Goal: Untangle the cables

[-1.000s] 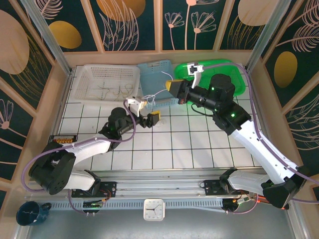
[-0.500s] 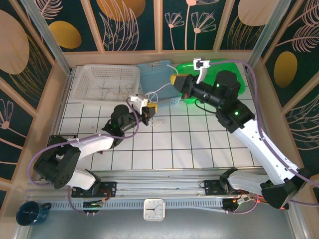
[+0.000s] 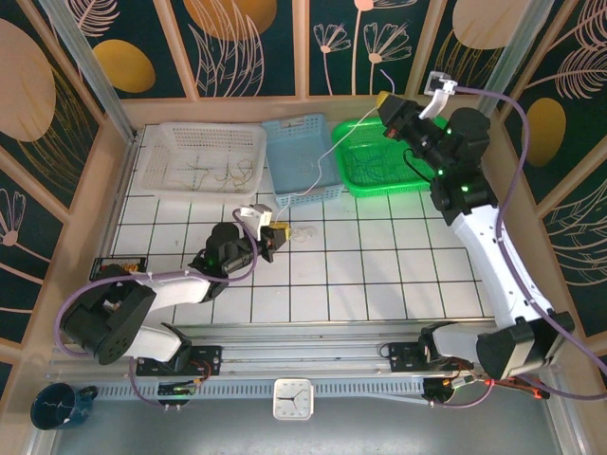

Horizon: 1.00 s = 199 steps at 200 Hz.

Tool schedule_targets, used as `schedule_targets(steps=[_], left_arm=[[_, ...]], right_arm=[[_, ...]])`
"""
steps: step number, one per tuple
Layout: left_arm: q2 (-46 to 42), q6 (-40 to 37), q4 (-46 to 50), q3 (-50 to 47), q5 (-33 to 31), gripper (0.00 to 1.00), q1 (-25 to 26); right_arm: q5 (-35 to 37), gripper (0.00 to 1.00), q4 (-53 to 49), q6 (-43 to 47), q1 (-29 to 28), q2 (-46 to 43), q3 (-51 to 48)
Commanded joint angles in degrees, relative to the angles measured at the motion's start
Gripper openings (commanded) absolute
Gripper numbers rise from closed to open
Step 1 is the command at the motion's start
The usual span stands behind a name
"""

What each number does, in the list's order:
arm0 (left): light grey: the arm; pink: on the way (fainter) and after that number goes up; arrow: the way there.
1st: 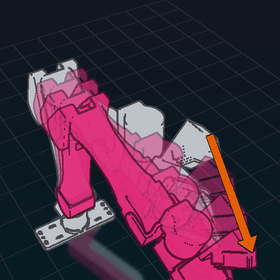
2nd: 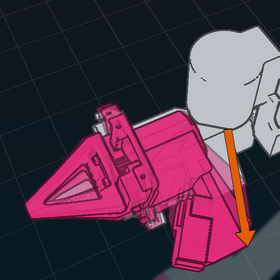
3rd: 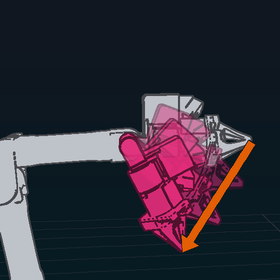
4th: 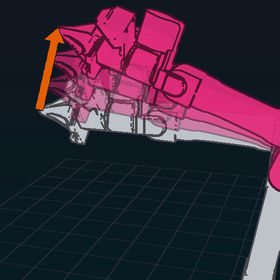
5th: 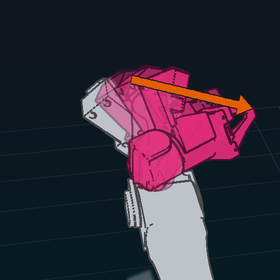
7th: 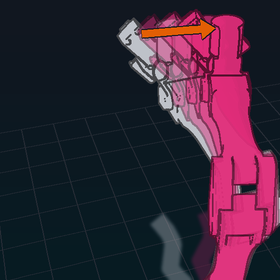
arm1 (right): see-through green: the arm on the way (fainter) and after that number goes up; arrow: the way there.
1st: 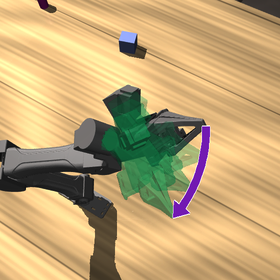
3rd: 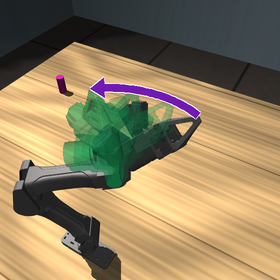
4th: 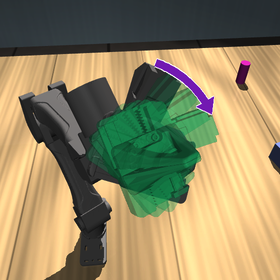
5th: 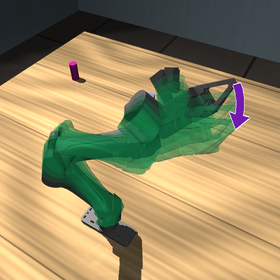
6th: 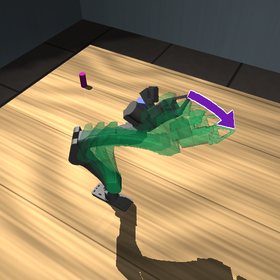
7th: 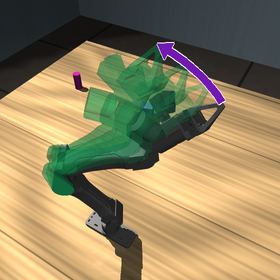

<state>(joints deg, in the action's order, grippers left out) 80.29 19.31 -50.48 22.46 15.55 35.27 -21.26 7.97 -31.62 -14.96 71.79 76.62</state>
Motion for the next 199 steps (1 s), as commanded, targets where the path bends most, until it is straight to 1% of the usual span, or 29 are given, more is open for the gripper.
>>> schedule_targets(steps=[1,10,20,31,35,47,48,49,51,52,53,55,56,62,69,86,97,125,146,169,199], left_arm=[[-1.5,1.3,-4.0,-0.9,-0.8,0.0,0.1],[-1.7,1.4,-3.8,-0.5,-0.7,0.0,0.1],[-1.9,1.4,-3.6,0.2,-0.7,0.11,0.0],[-2.3,1.5,-3.1,0.9,-0.9,0.18,0.0],[-2.4,1.5,-2.9,1.3,-1.0,0.23,0.1],[-3.0,1.8,-2.4,2.1,-1.4,0.48,0.0],[-3.0,1.8,-2.4,2.2,-1.4,0.48,0.1],[-3.1,1.8,-2.4,2.2,-1.6,0.52,0.0],[-3.2,1.9,-2.3,2.3,-1.7,0.56,0.0],[-3.2,2.0,-2.3,2.4,-1.8,0.56,0.0],[-3.3,2.0,-2.2,2.4,-1.8,0.61,0.0],[-3.4,2.0,-2.1,2.5,-2.0,0.64,0.0],[-3.5,2.1,-2.1,2.5,-2.0,0.64,0.0],[-3.9,2.1,-1.7,2.7,-2.4,0.76,0.1],[-4.4,1.9,-1.2,2.9,-2.5,0.83,0.0],[-5.4,1.9,0.0,2.7,-2.9,0.94,0.1],[-6.3,2.3,0.3,2.1,-3.1,0.99,0.1],[-9.1,4.9,0.2,-0.2,-4.1,0.99,0.0],[-12.5,7.6,0.3,-2.3,-6.2,0.99,0.0],[-17.7,9.5,1.8,-4.1,-9.2,0.99,0.0],[-25.0,11.0,3.7,-6.3,-15.3,0.99,0.1]], right_arm=[[-2.6,0.0,5.8,-1.8,0.6,2.5,4.4],[-4.0,0.0,6.3,-2.2,0.4,3.9,5.5],[-4.9,0.0,6.9,-2.4,0.2,5.5,6.4],[-5.9,0.0,8.1,-2.6,-0.1,7.1,7.0],[-6.2,0.0,8.7,-2.8,-0.2,7.6,7.1],[-7.3,0.0,11.2,-3.7,-0.2,9.3,7.6],[-7.4,0.0,11.5,-3.8,-0.2,9.5,7.6],[-7.5,0.0,11.7,-3.9,-0.3,9.6,7.6],[-7.8,0.0,12.2,-4.1,-0.2,10.0,7.7],[-7.9,0.0,12.4,-4.1,-0.2,10.1,7.8],[-8.0,0.0,12.7,-4.2,-0.2,10.3,7.8],[-8.2,0.0,13.2,-4.4,-0.2,10.7,8.0],[-8.4,0.0,13.5,-4.5,-0.2,10.9,8.1],[-9.0,0.0,14.9,-5.0,-0.2,12.0,8.4],[-9.7,0.0,16.3,-5.6,-0.2,13.4,9.3],[-11.1,0.0,18.5,-6.3,-0.2,17.4,12.2],[-11.6,0.0,18.8,-6.4,-0.2,19.9,14.5],[-12.0,0.0,19.0,-6.4,-0.2,25.7,19.4],[-12.3,0.0,20.0,-7.0,-0.2,29.2,21.1],[-12.7,0.0,21.5,-7.8,-0.4,31.9,20.7],[-12.3,0.0,23.0,-7.0,-1.1,33.5,16.6]])
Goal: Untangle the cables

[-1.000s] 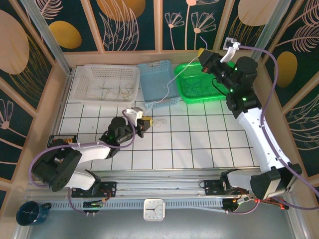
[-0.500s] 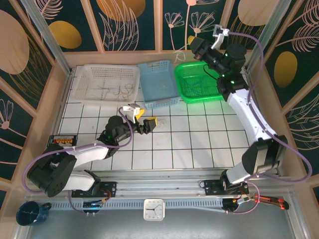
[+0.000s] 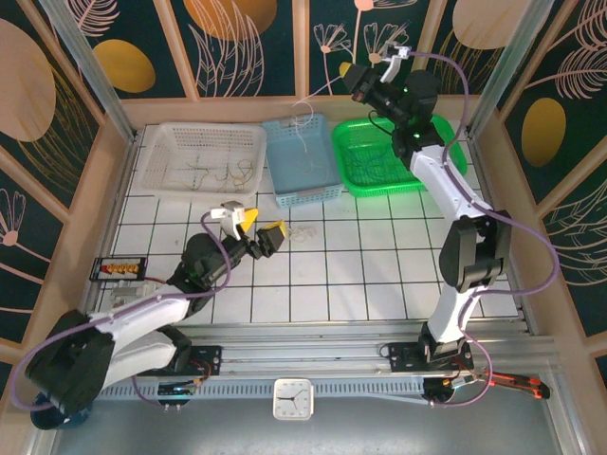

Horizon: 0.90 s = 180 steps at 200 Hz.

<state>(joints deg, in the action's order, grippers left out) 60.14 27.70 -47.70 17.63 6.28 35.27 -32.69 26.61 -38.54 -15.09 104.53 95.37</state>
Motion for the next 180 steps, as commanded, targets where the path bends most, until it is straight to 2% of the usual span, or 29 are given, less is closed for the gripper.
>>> schedule_targets(steps=[1,47,83,105,112,123,129,144,164,180], left_arm=[[-5.1,2.7,1.0,-1.6,-6.1,0.99,0.0],[-9.8,3.8,3.5,-1.6,-8.8,0.99,0.0],[-9.4,5.5,3.0,-1.5,-9.3,0.99,0.1],[-9.1,6.3,3.1,-1.2,-8.9,0.99,0.0],[-9.1,6.4,3.1,-1.1,-8.7,0.99,0.0],[-9.1,6.7,3.3,-1.0,-8.7,0.99,0.0],[-9.1,6.8,3.5,-0.9,-8.5,0.99,0.1],[-8.9,7.0,4.5,-0.3,-8.1,0.99,0.1],[-8.4,7.5,4.7,0.1,-7.8,0.99,0.0],[-7.9,7.8,4.8,0.4,-7.8,0.99,0.0]], right_arm=[[-0.9,0.0,4.3,0.0,-1.0,0.8,-2.2],[0.5,0.0,1.1,5.2,-3.2,4.1,-7.4],[4.0,0.0,-11.7,14.2,-7.9,11.5,-3.2],[7.1,0.0,-20.8,19.1,-9.7,17.6,3.0],[8.1,0.1,-24.3,20.6,-10.1,19.7,5.9],[9.3,0.37,-30.5,23.1,-10.3,22.9,11.1],[10.1,0.45,-33.7,24.1,-10.3,24.3,14.1],[10.8,0.53,-38.0,25.5,-10.3,24.7,17.0],[10.7,0.64,-35.4,25.1,-10.3,19.2,12.2],[10.4,0.65,-33.6,24.5,-10.4,14.6,8.2]])
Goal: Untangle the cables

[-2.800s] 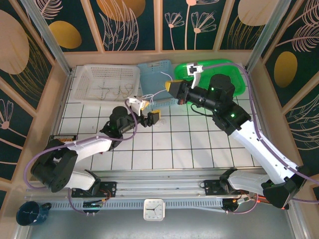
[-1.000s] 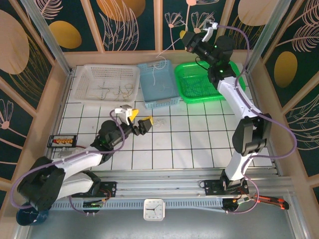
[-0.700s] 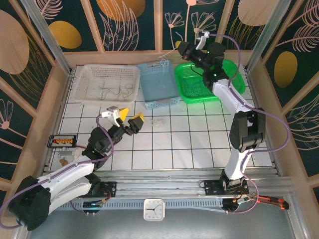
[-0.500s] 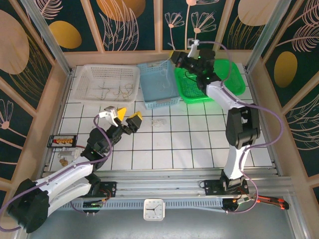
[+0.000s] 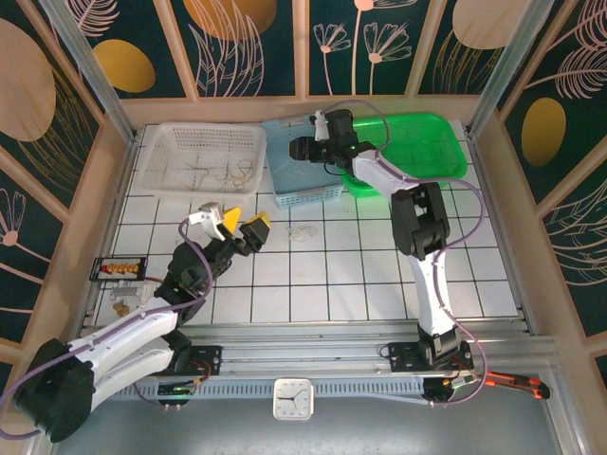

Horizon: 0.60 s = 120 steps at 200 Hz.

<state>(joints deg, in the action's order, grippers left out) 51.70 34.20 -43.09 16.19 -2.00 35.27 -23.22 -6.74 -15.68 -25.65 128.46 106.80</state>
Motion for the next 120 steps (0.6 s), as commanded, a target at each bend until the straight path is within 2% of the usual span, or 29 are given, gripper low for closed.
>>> schedule_targets(steps=[1,37,87,120], left_arm=[[0.6,1.4,0.2,1.9,0.4,0.99,0.0],[2.1,2.5,-0.2,2.5,0.3,0.99,0.0],[4.4,5.6,2.2,4.3,-1.7,0.99,0.0],[9.4,8.8,7.2,7.7,-0.9,0.99,0.0]], right_arm=[[0.9,0.66,-0.1,1.6,0.2,-9.6,-3.5],[1.0,0.65,3.7,-0.4,-0.7,-20.7,-16.0],[2.8,0.61,13.7,-5.7,-3.6,-36.8,-43.4],[4.5,0.59,19.0,-10.0,-7.0,-40.6,-56.0]])
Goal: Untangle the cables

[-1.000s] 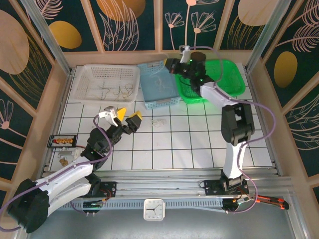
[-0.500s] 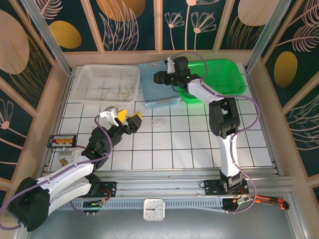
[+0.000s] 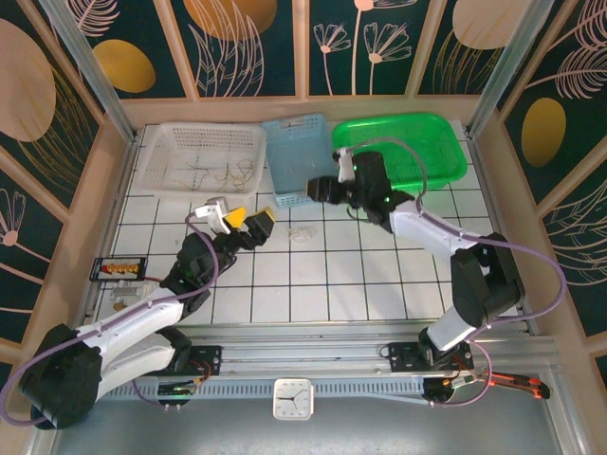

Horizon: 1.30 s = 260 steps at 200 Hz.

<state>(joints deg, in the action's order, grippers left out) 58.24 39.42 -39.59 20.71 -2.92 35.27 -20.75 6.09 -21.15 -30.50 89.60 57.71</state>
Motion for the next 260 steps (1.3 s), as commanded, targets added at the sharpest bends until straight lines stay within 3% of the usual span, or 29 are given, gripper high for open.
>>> schedule_targets(steps=[1,46,87,114,195,260], left_arm=[[3.1,3.7,3.7,3.3,0.1,0.99,0.1],[11.3,3.4,8.4,7.2,4.8,0.99,0.1],[22.7,-3.2,14.1,10.7,10.6,0.8,0.0],[28.2,-5.8,13.0,11.6,11.5,0.71,0.1],[35.0,-13.6,11.0,15.5,12.1,0.46,0.1],[37.0,-18.1,11.4,15.1,10.9,0.36,1.0]], right_arm=[[2.0,0.59,6.5,-4.6,-2.2,-1.8,-7.4],[3.3,0.52,11.8,-8.2,-6.2,1.8,-12.7],[6.0,0.51,11.3,-9.1,-4.6,-1.5,-15.5],[6.7,0.51,10.8,-9.9,-2.8,-6.1,-18.5],[8.5,0.52,10.1,-12.2,-1.2,-17.1,-24.9],[8.5,0.52,10.2,-13.0,-1.2,-19.3,-26.6]])
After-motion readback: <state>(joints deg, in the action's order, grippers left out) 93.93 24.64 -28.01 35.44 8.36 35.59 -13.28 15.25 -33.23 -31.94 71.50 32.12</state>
